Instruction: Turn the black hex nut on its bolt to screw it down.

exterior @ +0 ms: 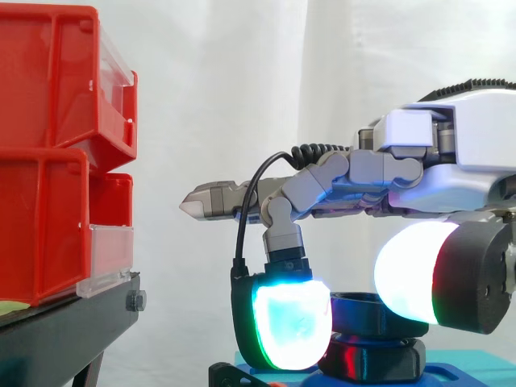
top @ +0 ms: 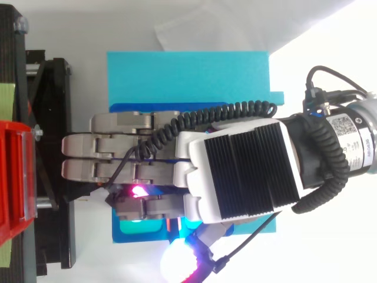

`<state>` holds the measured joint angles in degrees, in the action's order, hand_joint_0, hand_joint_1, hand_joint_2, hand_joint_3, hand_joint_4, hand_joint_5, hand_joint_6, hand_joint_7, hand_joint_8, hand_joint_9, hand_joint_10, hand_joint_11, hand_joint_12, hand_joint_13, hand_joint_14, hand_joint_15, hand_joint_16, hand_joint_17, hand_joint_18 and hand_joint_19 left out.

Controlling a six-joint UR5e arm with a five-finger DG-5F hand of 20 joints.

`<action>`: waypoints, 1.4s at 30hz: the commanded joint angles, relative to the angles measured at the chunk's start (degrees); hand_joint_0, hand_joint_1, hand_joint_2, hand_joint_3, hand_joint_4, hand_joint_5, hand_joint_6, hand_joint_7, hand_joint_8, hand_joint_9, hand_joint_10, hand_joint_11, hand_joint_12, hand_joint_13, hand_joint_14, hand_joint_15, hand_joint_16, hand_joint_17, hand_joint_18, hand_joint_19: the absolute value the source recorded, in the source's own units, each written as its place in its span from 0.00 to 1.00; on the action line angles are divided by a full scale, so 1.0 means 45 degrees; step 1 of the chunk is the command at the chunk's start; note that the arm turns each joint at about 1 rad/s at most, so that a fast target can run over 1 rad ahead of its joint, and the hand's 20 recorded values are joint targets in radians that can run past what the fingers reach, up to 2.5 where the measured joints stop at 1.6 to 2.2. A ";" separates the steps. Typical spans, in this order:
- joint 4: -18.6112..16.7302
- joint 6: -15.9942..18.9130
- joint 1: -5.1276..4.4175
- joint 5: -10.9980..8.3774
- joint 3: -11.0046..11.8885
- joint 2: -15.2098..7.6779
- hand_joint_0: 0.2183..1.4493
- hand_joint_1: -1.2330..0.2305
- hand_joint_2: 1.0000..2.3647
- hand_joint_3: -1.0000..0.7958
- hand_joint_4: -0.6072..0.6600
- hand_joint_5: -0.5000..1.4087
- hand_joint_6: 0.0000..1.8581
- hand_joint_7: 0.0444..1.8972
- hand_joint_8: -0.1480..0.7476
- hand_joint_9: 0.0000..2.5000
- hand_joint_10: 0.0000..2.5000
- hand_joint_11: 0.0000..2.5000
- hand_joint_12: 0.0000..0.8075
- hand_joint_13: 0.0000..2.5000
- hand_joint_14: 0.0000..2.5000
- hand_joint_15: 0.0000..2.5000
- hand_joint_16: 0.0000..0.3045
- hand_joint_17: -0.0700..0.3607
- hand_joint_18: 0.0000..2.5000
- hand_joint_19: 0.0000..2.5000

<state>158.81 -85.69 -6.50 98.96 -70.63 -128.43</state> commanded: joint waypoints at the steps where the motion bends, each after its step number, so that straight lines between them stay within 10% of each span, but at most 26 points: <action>1: 0.0001 0.0000 0.0018 0.0001 -0.0007 -0.0015 0.21 0.67 0.00 0.28 0.66 0.16 0.42 0.54 0.45 0.01 0.00 0.00 0.42 0.00 0.00 0.00 0.20 0.48 0.00 0.01; 30: 0.0040 0.0000 0.0585 0.0430 -0.0007 -0.0015 0.21 0.67 0.00 0.28 0.67 0.16 0.42 0.53 0.45 0.01 0.00 0.00 0.42 0.00 0.00 0.00 0.20 0.48 0.00 0.01; 42: -0.0077 0.0000 0.1132 0.1192 0.0012 0.0005 0.21 0.68 0.00 0.28 0.67 0.16 0.42 0.53 0.45 0.01 0.00 0.00 0.42 0.00 0.00 0.00 0.20 0.48 0.00 0.01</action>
<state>158.79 -85.69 -1.86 103.65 -70.62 -128.42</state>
